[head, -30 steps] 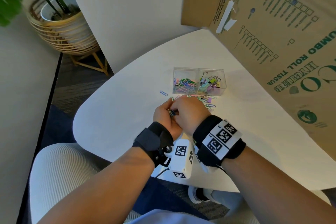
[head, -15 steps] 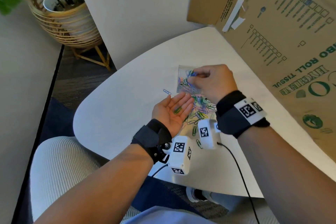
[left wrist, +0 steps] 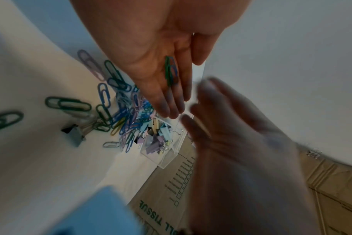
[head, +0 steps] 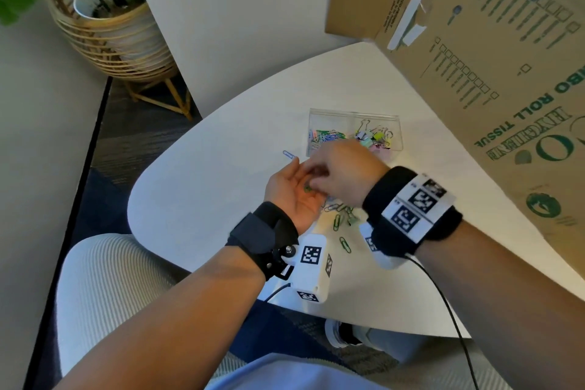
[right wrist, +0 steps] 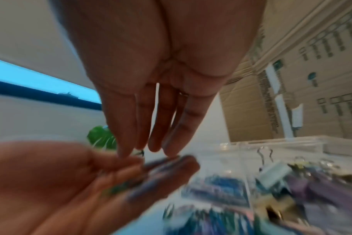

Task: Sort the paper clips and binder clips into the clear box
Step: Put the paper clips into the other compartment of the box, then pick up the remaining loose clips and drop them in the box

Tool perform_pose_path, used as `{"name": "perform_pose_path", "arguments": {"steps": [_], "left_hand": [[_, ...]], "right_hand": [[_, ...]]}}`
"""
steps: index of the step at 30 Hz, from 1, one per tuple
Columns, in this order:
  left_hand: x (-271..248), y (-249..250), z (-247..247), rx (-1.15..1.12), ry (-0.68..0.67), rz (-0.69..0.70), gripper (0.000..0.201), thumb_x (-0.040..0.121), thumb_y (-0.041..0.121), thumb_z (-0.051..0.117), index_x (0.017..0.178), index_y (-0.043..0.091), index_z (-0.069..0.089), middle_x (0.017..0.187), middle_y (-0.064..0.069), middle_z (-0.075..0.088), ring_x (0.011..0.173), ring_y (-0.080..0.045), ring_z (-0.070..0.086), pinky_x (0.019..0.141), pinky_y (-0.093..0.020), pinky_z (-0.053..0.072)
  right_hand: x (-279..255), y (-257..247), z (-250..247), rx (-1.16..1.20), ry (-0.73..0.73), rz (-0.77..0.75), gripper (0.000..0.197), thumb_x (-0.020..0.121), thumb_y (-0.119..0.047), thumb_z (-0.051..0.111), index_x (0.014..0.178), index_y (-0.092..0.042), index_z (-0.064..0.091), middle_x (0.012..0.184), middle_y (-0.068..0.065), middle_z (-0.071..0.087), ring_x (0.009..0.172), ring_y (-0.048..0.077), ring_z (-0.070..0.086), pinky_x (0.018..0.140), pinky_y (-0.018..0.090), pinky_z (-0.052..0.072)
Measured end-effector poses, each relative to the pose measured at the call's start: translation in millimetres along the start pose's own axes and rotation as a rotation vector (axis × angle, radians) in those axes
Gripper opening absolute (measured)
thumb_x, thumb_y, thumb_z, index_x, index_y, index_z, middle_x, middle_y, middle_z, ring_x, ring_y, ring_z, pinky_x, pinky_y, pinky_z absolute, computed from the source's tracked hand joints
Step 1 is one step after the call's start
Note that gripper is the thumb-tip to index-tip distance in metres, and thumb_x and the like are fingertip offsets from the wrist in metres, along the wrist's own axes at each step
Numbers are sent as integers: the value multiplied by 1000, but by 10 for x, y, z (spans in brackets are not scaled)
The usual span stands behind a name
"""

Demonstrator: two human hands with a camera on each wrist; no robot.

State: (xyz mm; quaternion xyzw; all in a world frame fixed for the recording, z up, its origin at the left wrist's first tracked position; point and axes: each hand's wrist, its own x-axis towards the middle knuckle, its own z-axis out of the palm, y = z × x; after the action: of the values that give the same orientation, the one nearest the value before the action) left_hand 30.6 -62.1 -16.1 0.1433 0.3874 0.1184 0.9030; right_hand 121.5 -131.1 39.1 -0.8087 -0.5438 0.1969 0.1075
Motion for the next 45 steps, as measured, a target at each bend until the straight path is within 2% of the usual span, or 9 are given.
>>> {"name": "perform_pose_path", "arguments": {"steps": [3, 8, 12, 16, 25, 31, 35, 39, 45], "left_hand": [[-53, -53, 24, 44, -22, -21, 41, 101, 31, 33, 92, 2, 62, 61, -12, 64, 60, -23, 64, 66, -34, 51], [-54, -42, -53, 58, -27, -55, 41, 101, 31, 35, 108, 2, 63, 86, -15, 70, 83, -26, 64, 76, -35, 51], [-75, -19, -57, 128, -54, -55, 37, 101, 28, 35, 109, 1, 60, 84, -15, 69, 73, -24, 69, 68, -34, 58], [-85, 81, -102, 312, -68, -2, 34, 100, 24, 39, 106, 1, 63, 96, -16, 71, 89, -28, 68, 82, -37, 55], [-110, 441, 31, 1119, -73, 350, 16, 96, 11, 51, 95, 11, 67, 91, -8, 66, 81, -22, 61, 76, -29, 52], [77, 539, -12, 1852, 69, 517, 42, 91, 17, 58, 132, 19, 51, 142, -4, 41, 130, -19, 42, 106, -27, 30], [100, 431, 35, 2102, 21, 405, 62, 94, 23, 54, 148, 14, 27, 157, -4, 22, 143, -20, 24, 114, -29, 19], [35, 169, 60, 2188, -62, 423, 61, 93, 25, 53, 148, 13, 30, 155, -6, 27, 141, -23, 27, 114, -31, 23], [-37, -88, 5, 2130, -205, 456, 54, 92, 20, 55, 143, 17, 40, 152, -4, 33, 137, -21, 33, 112, -26, 24]], "right_hand": [[-32, 57, 180, -110, -62, -6, 19, 80, -13, 58, 94, -17, 70, 96, 5, 59, 91, 24, 57, 76, 35, 48], [-98, 39, 331, -195, -75, -104, 26, 86, -15, 53, 103, -20, 72, 107, 5, 63, 98, 26, 62, 81, 37, 51], [-133, 61, 286, 89, 48, -7, 18, 87, -18, 59, 96, -24, 74, 95, -3, 70, 87, 18, 63, 82, 34, 51], [35, 140, 40, 453, 315, 233, 11, 85, -18, 69, 93, -23, 75, 87, -9, 70, 75, 5, 63, 72, 16, 50], [188, 330, -321, 327, 312, 381, 23, 87, -32, 67, 108, -23, 71, 105, -4, 69, 97, 16, 62, 89, 26, 48], [-426, 497, -214, 489, 439, 479, 20, 90, -18, 58, 76, -21, 73, 85, -10, 72, 77, 10, 67, 67, 18, 47], [-562, 600, 14, 323, 246, 510, 21, 93, -23, 56, 106, -24, 73, 130, -5, 62, 110, 19, 60, 94, 23, 43], [-507, 657, 123, 203, 39, 507, 50, 95, -21, 51, 143, -26, 42, 144, 6, 49, 125, 27, 51, 102, 28, 40], [-385, 688, 279, 38, 0, 401, 52, 93, -30, 52, 143, -23, 41, 152, 2, 38, 134, 25, 41, 109, 35, 37]]}}
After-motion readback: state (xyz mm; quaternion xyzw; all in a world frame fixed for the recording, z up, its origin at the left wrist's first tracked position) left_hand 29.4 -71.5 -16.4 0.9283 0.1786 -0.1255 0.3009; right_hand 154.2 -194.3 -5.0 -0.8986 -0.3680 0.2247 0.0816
